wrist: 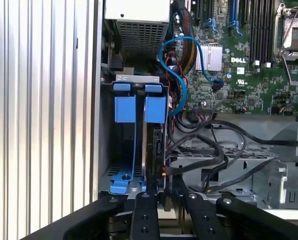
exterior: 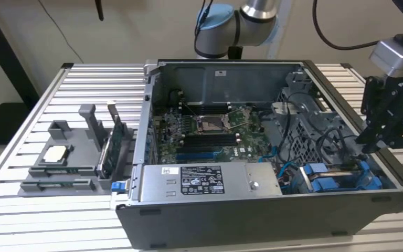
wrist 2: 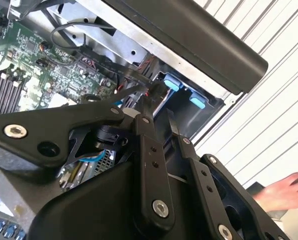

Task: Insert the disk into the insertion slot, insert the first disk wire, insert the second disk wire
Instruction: 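Insert the second disk wire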

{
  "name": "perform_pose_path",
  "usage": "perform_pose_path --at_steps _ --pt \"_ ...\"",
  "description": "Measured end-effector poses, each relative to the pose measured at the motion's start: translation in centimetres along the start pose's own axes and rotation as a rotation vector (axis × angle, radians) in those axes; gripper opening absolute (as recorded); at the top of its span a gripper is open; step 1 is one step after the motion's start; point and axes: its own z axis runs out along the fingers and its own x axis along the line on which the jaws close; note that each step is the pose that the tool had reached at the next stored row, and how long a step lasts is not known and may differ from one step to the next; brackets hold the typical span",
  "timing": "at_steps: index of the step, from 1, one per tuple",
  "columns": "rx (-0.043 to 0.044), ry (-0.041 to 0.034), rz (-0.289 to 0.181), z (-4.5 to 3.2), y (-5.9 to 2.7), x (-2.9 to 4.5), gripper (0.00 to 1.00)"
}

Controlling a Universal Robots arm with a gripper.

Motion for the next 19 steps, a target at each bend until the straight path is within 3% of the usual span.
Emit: perform_pose_path --at_steps 12,19 --pt "-0.0001 -0.0007 -0.001 0.13 -1.00 -0.05 0.27" --pt "0.0000 -0.0069 -0.001 0.53 -1.13 -0.10 0.27"
